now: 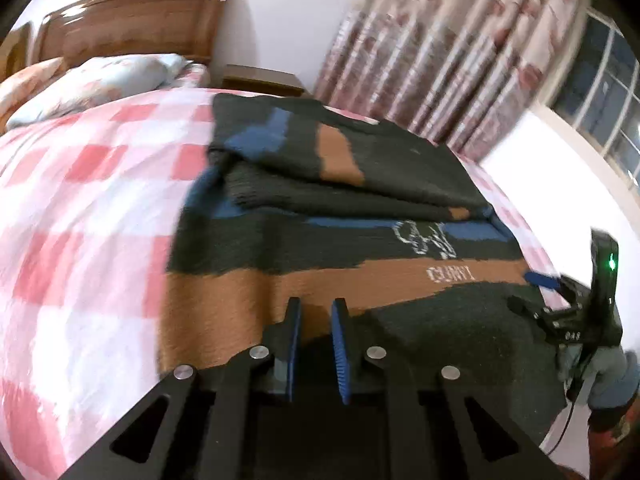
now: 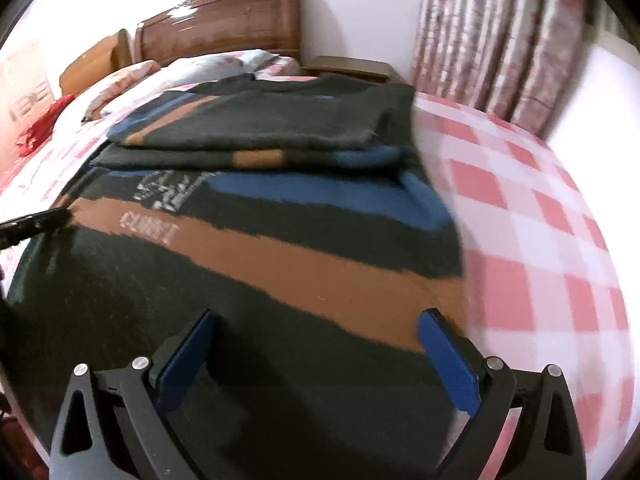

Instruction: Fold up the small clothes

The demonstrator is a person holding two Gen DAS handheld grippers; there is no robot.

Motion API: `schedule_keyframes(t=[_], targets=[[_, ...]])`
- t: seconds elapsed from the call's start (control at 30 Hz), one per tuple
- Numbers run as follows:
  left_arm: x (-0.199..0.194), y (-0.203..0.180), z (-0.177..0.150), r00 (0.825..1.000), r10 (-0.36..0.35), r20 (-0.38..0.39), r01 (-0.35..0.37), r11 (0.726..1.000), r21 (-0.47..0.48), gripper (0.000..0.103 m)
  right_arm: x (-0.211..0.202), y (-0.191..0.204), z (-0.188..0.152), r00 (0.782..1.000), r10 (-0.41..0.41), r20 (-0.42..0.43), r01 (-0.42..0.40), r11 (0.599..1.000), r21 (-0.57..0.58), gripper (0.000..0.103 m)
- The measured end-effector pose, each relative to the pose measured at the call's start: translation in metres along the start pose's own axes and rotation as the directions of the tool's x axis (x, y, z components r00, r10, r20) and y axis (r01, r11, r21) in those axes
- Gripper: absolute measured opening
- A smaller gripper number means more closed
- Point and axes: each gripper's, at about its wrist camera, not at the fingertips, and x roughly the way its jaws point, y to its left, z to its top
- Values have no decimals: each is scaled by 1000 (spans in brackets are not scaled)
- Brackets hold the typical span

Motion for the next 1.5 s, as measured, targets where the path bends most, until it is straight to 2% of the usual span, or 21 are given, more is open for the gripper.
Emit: schedule_keyframes(t=[0.1,0.13,0.23,0.27,0.33,0.37,0.4,0.47,0.57,0.6,0.67,0.73,0.8,0.9,1.03,1.13,1.2,1.23,1.3,1.43,1.5], targets=[[5,-17,0,994,110,1,-110,993,33,16,-2,12,3,997,-74,14,74,997,3,103],[6,-28,0,994,109,-13,-109,994,17,16,-9,28,5,997,-74,37,74,997,-2,103],[5,-65,-2,998,-48,-29,49,999,21,20,-25,80,5,996,46,74,-40,996,-83,103],[7,-74,-3,999,-41,-34,43,998,49,21,-24,104,3,998,51,43,-43,986,-159,103],[18,-85,-10,998,36,-57,-29,993,110,21,-16,135,-8,1000,21,-10,-23,962,-273,103],[22,-82,-14,996,60,-66,-52,992,119,19,-18,137,-13,1000,18,26,-10,960,-279,103],[19,-78,-19,999,38,-24,-34,990,139,20,-18,131,-18,999,21,36,-10,964,-265,103],[7,-58,-26,1000,15,-16,-13,995,96,19,-18,105,-30,997,74,11,-71,984,-163,103],[-14,-31,-38,997,80,17,-81,993,89,16,-32,60,-53,999,46,17,-45,997,-56,103],[-21,-21,-43,998,67,21,-69,994,80,15,-36,53,-58,997,75,26,-75,997,-32,103],[-33,1,-49,999,43,31,-44,999,20,15,-45,40,-75,1000,-1,24,2,1000,-19,103],[-36,18,-52,999,-14,41,16,998,-63,14,-51,29,-84,999,22,40,-23,1000,14,103],[-36,23,-49,999,-23,42,27,995,-94,14,-54,36,-81,1000,-13,13,12,1000,25,103],[-37,-3,-48,997,72,27,-70,996,-61,14,-50,47,-60,1000,4,14,-5,1000,18,103],[-44,-55,-46,999,12,36,-14,999,46,17,-63,109,-49,994,89,55,-81,987,-137,103],[-34,-77,-46,998,52,24,-55,989,136,20,-46,144,-57,995,97,-7,-95,964,-250,103],[-17,-68,-54,995,87,-44,-81,988,132,18,-38,137,-65,990,141,-26,-143,967,-210,103],[-22,-60,-60,999,48,6,-49,990,134,20,-39,126,-69,985,172,-14,-172,968,-184,103],[-29,-49,-66,999,32,13,-34,991,126,19,-44,118,-74,990,137,-18,-138,971,-193,103],[-49,-21,-76,994,104,25,-106,990,96,15,-54,76,-88,994,103,-19,-105,989,-100,103],[-57,-9,-79,995,100,24,-101,993,57,15,-62,59,-95,997,79,-19,-81,995,-65,103]])
